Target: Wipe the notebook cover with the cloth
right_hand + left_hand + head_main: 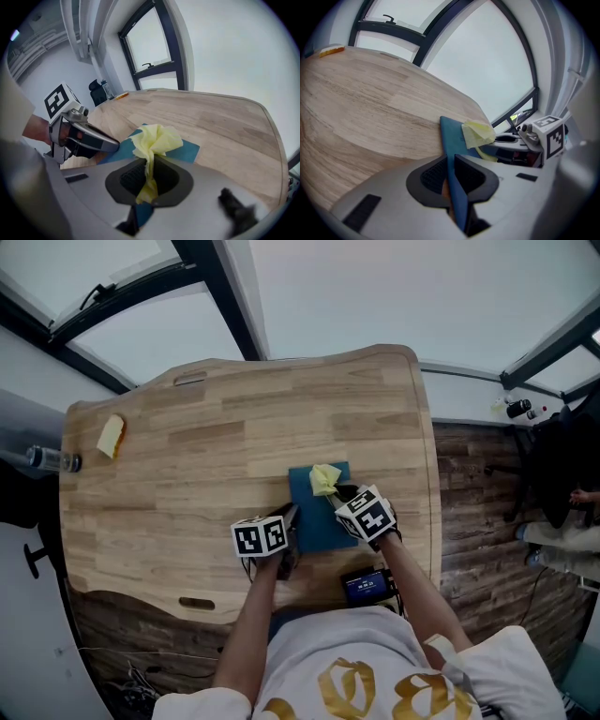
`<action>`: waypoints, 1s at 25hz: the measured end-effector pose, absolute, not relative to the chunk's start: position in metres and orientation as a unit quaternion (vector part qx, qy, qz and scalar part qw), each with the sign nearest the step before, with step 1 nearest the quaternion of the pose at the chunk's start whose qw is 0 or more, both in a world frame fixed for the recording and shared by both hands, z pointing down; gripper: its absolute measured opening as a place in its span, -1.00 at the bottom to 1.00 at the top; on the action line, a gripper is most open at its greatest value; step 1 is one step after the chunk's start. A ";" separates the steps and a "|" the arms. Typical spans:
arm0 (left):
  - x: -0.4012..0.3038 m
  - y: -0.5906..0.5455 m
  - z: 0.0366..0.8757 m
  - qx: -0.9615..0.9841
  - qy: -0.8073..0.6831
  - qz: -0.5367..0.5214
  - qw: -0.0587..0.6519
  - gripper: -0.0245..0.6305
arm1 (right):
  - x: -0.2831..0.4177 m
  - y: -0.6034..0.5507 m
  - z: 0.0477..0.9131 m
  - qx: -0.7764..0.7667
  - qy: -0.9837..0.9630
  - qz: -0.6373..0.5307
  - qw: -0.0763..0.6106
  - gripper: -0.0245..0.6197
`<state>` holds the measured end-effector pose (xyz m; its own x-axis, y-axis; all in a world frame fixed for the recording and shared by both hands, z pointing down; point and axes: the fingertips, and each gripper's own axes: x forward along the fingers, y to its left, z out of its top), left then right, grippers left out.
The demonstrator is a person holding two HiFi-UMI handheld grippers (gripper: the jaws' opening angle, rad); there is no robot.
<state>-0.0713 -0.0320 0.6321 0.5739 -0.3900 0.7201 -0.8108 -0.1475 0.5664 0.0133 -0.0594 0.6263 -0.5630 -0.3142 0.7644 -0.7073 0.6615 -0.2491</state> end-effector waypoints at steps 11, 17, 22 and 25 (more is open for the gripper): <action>-0.074 -0.033 0.628 0.734 -0.399 0.198 0.513 -0.74 | 0.026 -0.065 0.589 0.397 -0.830 0.221 0.322 -0.81; -0.116 -0.040 0.595 0.753 -0.473 0.199 0.413 -0.78 | 0.041 -0.055 0.546 0.468 -0.813 0.182 0.295 -0.81; -0.124 -0.042 0.524 0.796 -0.495 0.171 0.302 -0.87 | 0.043 -0.031 0.509 0.518 -0.795 0.168 0.266 -0.81; -0.117 -0.035 0.489 0.820 -0.485 0.160 0.257 -0.88 | 0.032 -0.020 0.489 0.523 -0.800 0.151 0.253 -0.81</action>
<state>-0.1172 -0.0351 0.4887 0.4781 -0.7134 0.5123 -0.8782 -0.3974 0.2661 0.0322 -0.0199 0.4891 -0.3258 -0.7596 0.5629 -0.9126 0.4083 0.0227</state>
